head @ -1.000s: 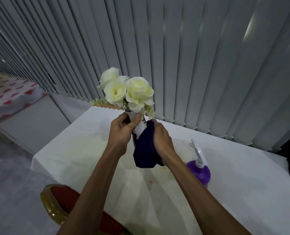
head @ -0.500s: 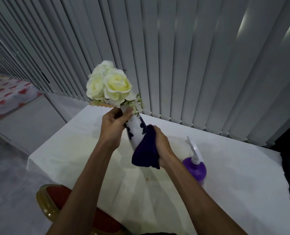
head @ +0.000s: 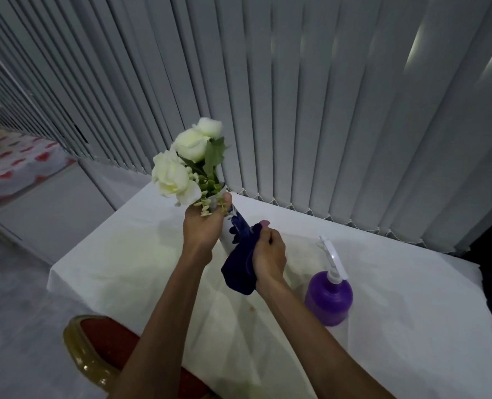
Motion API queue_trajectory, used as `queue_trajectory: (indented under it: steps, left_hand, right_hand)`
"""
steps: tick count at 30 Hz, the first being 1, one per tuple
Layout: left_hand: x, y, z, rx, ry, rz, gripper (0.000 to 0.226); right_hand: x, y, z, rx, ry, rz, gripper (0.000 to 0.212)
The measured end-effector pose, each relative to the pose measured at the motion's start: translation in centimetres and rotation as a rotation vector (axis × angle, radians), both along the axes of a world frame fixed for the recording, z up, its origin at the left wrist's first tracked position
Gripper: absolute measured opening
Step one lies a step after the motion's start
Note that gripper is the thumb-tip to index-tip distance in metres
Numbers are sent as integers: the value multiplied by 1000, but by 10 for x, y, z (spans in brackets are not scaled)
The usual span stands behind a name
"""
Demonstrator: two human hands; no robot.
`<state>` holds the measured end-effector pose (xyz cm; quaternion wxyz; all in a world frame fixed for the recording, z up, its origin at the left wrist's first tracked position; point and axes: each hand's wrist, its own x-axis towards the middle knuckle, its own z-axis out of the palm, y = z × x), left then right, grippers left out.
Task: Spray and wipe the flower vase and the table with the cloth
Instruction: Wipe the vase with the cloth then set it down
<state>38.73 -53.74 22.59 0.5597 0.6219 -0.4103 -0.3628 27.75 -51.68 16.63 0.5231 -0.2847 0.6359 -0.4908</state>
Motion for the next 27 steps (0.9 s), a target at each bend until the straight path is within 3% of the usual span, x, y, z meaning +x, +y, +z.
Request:
queue_trajectory:
  steps: [4, 8, 14, 18, 22, 25, 27]
  left_hand:
    - [-5, 3, 0, -39, -44, -90, 18]
    - [-6, 7, -2, -77, 11, -154, 19]
    - [6, 5, 4, -82, 90, -183, 12]
    - [-1, 11, -5, -81, 97, -254, 8]
    - [1, 8, 1, -124, 121, -246, 23]
    - [4, 8, 7, -163, 114, -226, 3]
    - [5, 9, 2, -163, 121, -205, 6]
  right_hand:
    - [9, -1, 22, -224, 128, 54, 32]
    - [9, -7, 36, -393, 204, 141, 28]
    - [-19, -7, 12, 12, -117, 212, 36]
    - [-5, -14, 41, -210, -27, 140, 27]
    - [0, -6, 50, -440, 152, 155, 28]
    - [-5, 3, 34, -364, 128, 239, 33]
    - [-6, -2, 35, -234, 57, 282, 35]
